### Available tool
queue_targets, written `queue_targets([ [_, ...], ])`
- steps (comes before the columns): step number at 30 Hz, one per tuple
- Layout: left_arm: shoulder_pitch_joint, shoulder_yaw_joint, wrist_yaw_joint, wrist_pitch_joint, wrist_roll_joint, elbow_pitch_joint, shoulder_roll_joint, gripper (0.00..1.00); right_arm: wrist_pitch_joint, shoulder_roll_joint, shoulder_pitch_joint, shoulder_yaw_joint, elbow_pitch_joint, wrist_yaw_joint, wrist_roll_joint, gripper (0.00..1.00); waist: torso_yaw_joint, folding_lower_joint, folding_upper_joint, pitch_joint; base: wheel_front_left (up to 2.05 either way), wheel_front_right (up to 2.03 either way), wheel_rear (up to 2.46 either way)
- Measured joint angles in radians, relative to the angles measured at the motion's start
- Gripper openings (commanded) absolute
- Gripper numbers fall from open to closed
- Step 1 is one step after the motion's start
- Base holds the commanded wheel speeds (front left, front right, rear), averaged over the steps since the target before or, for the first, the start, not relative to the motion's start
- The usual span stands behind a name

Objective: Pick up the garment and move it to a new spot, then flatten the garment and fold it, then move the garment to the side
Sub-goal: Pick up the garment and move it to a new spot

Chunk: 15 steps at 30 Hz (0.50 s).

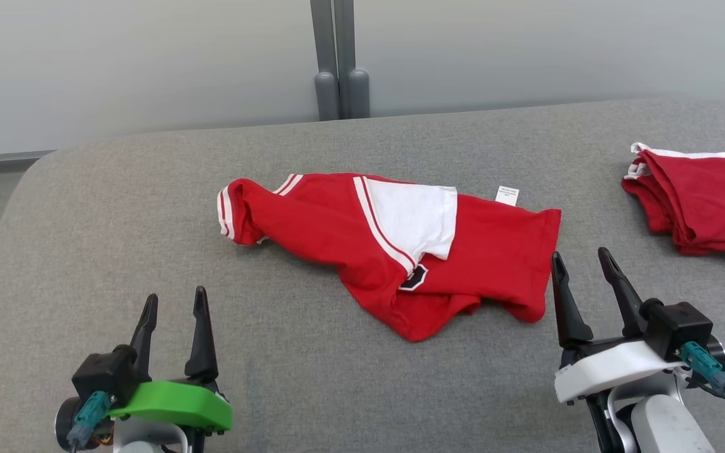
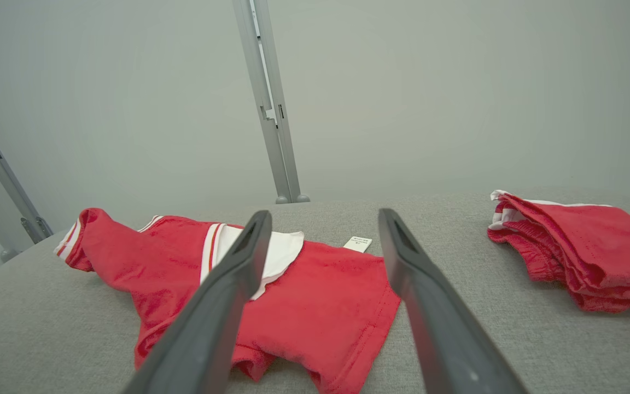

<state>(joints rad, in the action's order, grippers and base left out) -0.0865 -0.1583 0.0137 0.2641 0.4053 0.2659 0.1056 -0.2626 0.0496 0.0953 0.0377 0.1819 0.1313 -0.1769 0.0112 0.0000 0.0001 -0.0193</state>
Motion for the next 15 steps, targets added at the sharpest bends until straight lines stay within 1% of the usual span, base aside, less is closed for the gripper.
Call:
queue_targets([
  [5, 0.042, 0.029, 0.000, 0.000, -0.026, -0.020, -0.013, 1.00, 0.000, 0.000, -0.022, 0.005, -0.008, 0.000, -0.016, 1.00, 0.001, 0.0000, 0.0000, 0.002, 0.00, 0.00, 0.00],
  [15, 0.055, 0.052, -0.015, 0.000, -0.053, -0.022, -0.029, 1.00, 0.000, 0.000, -0.028, 0.019, -0.002, 0.000, -0.026, 1.00, 0.004, 0.0000, 0.0000, 0.006, 0.00, 0.00, 0.00],
])
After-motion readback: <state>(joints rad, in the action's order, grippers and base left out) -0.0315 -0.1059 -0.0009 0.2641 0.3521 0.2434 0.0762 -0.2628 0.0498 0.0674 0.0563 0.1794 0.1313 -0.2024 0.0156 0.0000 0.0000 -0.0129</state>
